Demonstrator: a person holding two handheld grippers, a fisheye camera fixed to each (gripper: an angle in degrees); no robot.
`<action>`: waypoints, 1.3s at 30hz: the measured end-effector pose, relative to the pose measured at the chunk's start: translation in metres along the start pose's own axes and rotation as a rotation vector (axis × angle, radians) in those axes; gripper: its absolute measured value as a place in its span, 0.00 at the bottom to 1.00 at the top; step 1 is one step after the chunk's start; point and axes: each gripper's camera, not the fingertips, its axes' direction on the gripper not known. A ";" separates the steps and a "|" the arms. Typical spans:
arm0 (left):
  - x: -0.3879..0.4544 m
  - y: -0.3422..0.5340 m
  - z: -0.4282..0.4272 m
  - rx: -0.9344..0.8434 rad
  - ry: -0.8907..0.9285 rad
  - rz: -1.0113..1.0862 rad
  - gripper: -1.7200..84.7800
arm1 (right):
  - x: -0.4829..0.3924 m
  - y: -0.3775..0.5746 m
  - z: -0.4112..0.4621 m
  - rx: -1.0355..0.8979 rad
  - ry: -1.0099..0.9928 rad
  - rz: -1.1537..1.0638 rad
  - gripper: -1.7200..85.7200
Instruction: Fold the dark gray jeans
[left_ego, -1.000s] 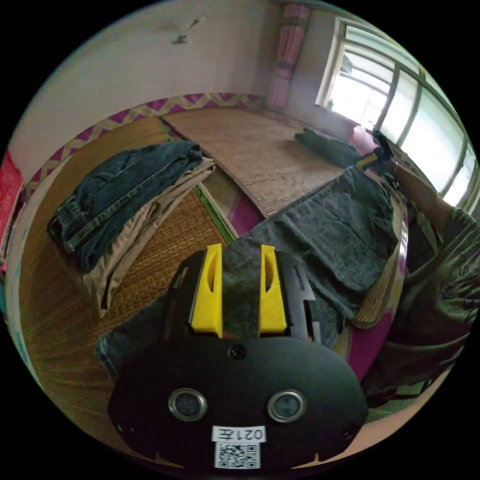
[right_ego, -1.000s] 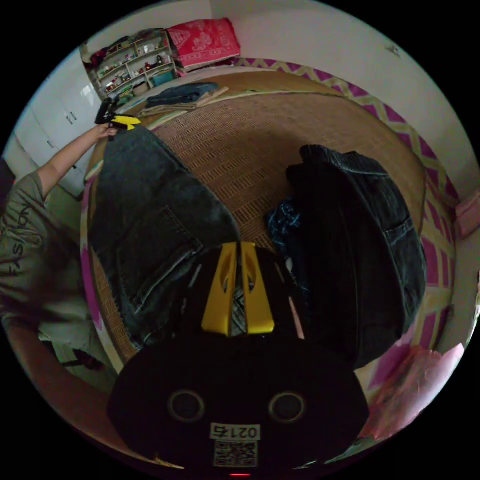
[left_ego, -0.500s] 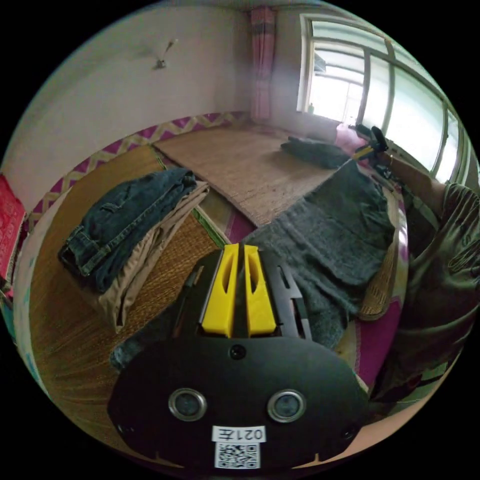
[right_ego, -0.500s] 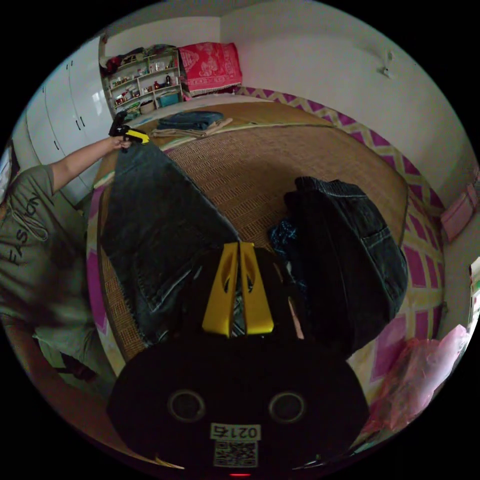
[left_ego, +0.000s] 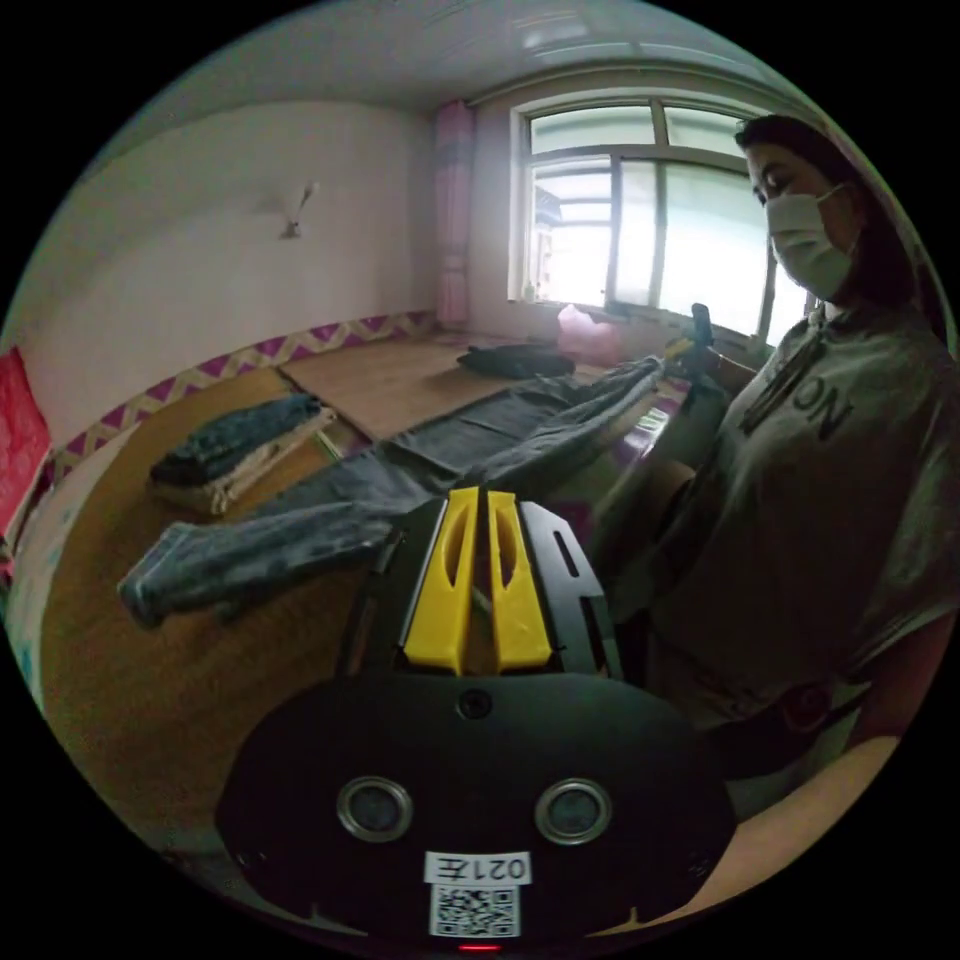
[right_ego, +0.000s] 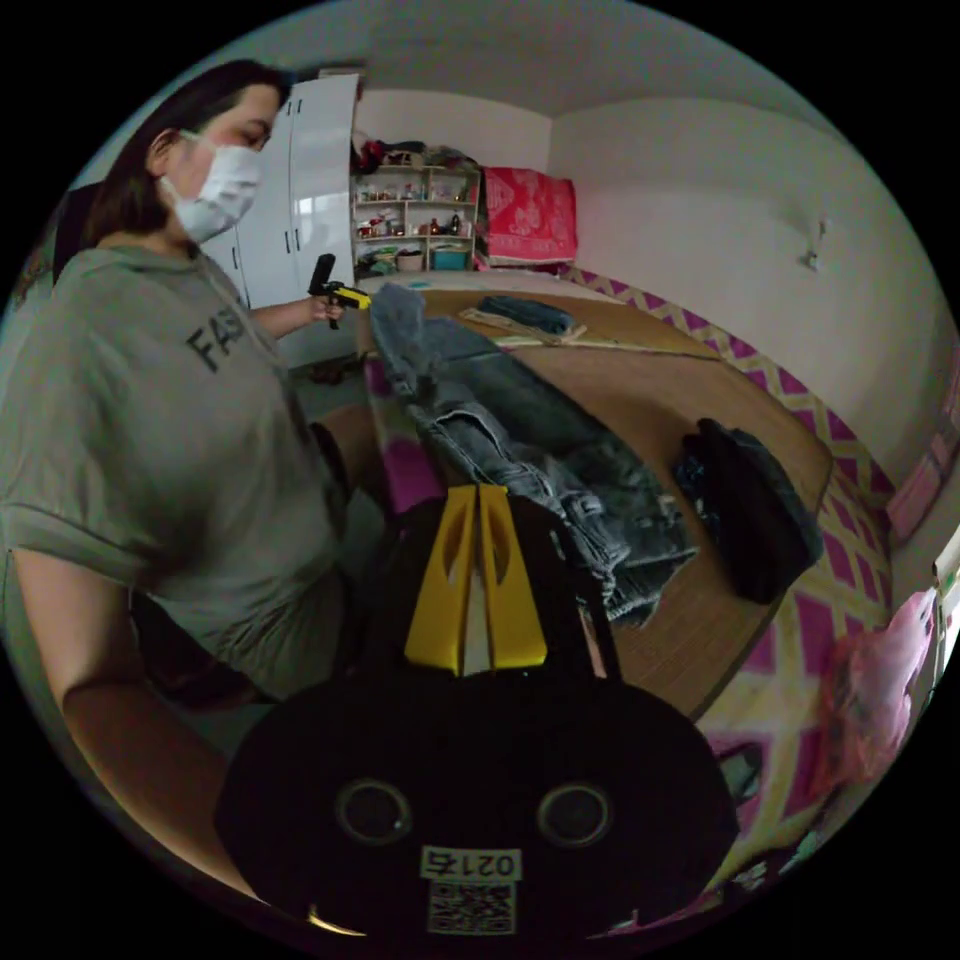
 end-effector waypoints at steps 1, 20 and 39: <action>0.004 0.010 0.000 0.004 0.000 -0.026 0.01 | -0.007 0.009 0.004 -0.013 -0.007 0.011 0.01; -0.027 0.087 -0.056 0.148 -0.396 -0.531 0.09 | -0.004 0.145 0.049 -0.074 0.000 0.286 0.07; -0.038 0.016 0.062 -0.211 -0.326 -0.396 0.08 | 0.336 0.226 0.174 -0.036 -0.020 1.145 0.17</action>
